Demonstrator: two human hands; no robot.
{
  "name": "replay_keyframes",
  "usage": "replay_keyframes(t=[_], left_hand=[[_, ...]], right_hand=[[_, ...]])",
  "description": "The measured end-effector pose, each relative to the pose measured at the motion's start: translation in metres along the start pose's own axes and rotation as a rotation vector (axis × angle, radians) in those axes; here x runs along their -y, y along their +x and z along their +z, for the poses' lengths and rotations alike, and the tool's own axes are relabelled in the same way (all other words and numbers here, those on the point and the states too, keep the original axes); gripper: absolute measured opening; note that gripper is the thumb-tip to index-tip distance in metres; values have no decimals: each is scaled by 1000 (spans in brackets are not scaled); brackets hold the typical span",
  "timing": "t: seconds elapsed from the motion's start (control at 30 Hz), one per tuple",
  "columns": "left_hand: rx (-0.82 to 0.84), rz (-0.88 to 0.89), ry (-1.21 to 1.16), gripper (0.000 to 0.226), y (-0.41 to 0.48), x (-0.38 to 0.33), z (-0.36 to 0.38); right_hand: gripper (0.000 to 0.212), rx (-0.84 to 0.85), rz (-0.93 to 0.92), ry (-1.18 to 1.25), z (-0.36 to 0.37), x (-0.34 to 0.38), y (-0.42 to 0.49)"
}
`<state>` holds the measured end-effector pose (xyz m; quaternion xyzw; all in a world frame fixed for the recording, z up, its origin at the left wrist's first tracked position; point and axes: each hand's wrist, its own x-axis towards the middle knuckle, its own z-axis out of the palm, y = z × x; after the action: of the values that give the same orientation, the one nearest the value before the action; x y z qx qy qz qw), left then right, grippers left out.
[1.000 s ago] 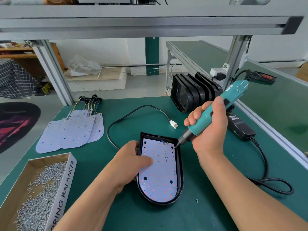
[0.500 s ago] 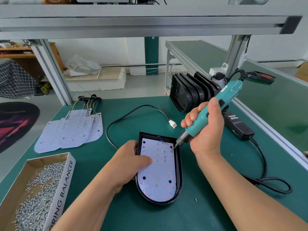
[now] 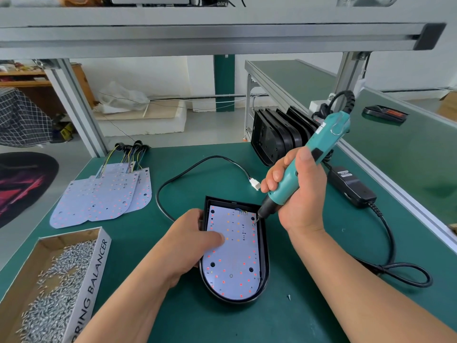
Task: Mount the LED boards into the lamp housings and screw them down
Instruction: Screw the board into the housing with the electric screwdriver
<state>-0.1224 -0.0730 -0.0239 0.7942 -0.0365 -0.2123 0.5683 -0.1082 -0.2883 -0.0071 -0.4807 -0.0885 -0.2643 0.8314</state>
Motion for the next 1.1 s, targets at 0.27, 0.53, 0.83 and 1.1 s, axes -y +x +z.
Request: replay_keyframes(t=[0.27, 0.53, 0.83, 1.1], left_hand=[[5, 9, 1, 35, 0, -1, 0], [-27, 9, -3, 42, 0, 0, 0], [-32, 73, -1, 33, 0, -1, 1], [-93, 57, 60, 38, 0, -1, 0]], right_hand=[[45, 25, -35, -108, 6, -4, -2], [25, 56, -19, -160, 6, -6, 0], [47, 89, -74, -69, 5, 10, -2], [45, 61, -20, 56, 11, 31, -6]])
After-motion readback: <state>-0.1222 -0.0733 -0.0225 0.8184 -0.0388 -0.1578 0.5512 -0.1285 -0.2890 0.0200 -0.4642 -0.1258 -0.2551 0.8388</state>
